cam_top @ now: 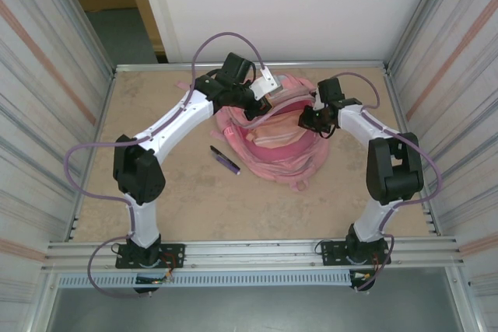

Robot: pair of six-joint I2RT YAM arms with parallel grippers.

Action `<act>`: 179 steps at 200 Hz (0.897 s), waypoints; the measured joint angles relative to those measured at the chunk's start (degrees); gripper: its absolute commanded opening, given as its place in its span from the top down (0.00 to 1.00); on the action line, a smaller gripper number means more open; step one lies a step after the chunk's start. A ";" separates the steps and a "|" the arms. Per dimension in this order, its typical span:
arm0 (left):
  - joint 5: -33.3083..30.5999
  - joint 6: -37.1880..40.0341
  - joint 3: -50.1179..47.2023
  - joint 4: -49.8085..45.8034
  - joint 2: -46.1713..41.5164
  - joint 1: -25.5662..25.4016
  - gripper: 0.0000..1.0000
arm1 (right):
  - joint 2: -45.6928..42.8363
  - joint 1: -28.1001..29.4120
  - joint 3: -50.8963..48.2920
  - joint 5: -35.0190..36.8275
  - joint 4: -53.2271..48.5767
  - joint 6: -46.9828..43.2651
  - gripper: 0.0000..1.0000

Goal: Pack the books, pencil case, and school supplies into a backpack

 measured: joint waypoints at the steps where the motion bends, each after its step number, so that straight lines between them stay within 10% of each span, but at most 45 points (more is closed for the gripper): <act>1: -0.02 0.00 0.00 0.00 0.00 0.00 1.00 | 0.02 0.00 0.00 -0.02 0.04 -0.02 0.83; 69: -0.59 0.50 0.00 -0.02 0.02 0.00 1.00 | 1.03 0.11 -1.07 -0.94 5.60 -3.21 0.51; 179: 0.09 0.24 -0.98 0.42 0.02 0.00 1.00 | -14.32 5.64 -12.61 11.23 5.70 -5.88 0.43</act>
